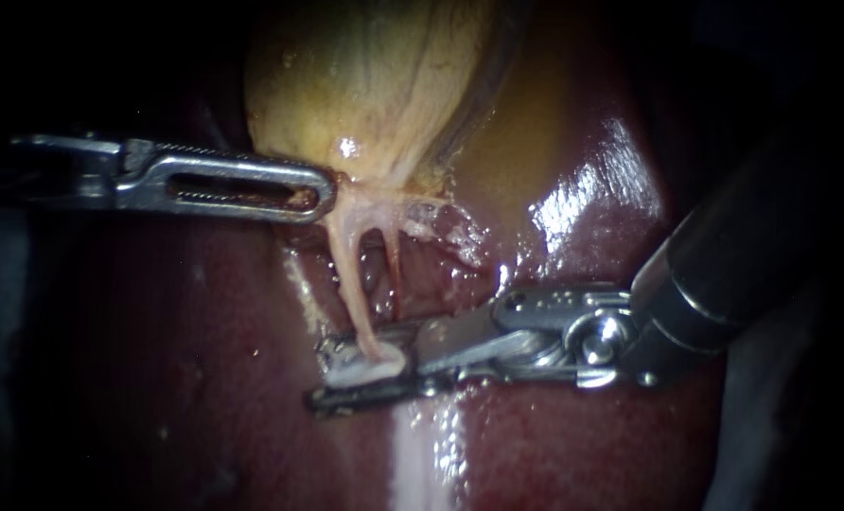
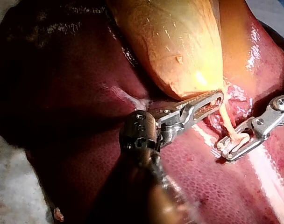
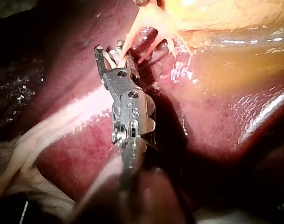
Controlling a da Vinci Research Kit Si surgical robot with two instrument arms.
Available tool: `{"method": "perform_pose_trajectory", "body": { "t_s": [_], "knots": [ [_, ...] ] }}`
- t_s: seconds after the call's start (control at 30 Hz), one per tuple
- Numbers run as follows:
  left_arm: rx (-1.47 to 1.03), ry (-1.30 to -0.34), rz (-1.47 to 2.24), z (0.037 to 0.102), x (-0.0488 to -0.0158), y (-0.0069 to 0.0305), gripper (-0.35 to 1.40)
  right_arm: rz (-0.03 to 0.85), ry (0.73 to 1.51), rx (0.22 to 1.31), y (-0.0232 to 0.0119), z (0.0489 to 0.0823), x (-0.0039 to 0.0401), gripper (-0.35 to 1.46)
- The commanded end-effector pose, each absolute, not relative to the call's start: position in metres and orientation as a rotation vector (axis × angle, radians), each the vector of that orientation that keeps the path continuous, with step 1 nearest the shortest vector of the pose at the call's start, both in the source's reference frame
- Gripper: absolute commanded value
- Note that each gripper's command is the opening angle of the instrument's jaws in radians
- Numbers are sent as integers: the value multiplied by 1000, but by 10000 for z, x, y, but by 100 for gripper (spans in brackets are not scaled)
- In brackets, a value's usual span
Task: Clipping second clip left tube
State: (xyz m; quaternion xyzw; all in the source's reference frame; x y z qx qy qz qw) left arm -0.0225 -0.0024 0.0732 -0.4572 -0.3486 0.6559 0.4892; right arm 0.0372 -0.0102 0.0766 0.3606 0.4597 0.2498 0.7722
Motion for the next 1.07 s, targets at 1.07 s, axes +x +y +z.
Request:
{"method": "perform_pose_trajectory", "body": {
  "t_s": [1.07],
  "knots": [
    [-1111,-847,1594,734,-225,-24,-35,571,991,791,-99,767,365,-35]
  ]
}}
